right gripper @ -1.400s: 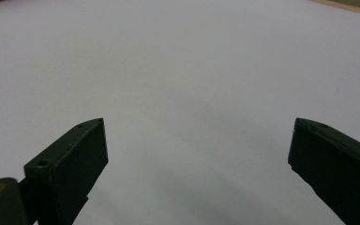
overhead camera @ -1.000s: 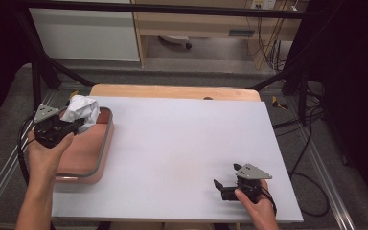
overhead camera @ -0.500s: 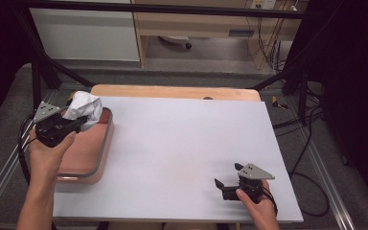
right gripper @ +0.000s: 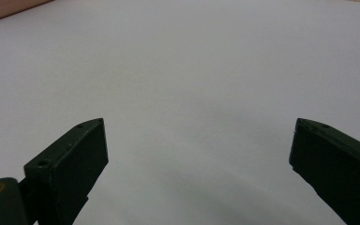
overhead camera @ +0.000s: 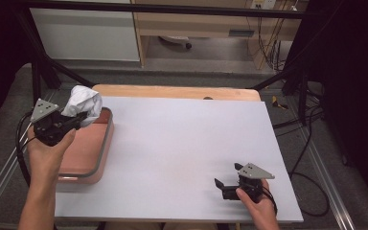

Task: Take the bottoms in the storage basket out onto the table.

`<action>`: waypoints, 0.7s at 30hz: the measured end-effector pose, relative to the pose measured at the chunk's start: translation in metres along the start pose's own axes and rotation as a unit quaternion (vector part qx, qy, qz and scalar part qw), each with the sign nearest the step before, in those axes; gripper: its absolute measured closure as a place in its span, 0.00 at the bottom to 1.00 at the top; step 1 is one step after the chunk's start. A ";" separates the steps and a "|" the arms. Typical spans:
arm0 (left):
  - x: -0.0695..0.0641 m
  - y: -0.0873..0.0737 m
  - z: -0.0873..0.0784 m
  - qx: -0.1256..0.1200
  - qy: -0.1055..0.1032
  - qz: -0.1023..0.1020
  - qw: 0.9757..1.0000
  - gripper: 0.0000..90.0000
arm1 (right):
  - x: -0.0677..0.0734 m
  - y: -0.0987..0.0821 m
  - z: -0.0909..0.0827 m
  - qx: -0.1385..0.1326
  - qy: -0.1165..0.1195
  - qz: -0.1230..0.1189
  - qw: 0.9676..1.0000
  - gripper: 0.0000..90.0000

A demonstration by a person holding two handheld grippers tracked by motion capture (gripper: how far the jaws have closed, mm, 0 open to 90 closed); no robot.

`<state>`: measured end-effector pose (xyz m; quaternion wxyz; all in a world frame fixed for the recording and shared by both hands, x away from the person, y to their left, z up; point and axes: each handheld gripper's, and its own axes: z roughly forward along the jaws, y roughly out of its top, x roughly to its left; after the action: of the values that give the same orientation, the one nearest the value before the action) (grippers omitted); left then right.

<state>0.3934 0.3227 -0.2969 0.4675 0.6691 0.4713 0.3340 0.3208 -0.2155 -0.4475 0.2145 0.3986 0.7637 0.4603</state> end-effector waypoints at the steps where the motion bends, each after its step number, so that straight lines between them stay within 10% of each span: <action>1: 0.000 0.000 0.000 0.000 -0.001 0.000 1.000 0.68 | 0.000 0.000 0.000 0.001 0.001 0.000 1.000 0.05; 21: -0.039 0.013 0.003 0.003 -0.039 0.042 0.998 0.68 | -0.001 -0.001 0.000 -0.001 0.005 -0.002 1.000 0.05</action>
<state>0.3876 0.2835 -0.2858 0.4693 0.7018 0.4257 0.3258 0.3209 -0.2162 -0.4480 0.2120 0.3950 0.7650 0.4624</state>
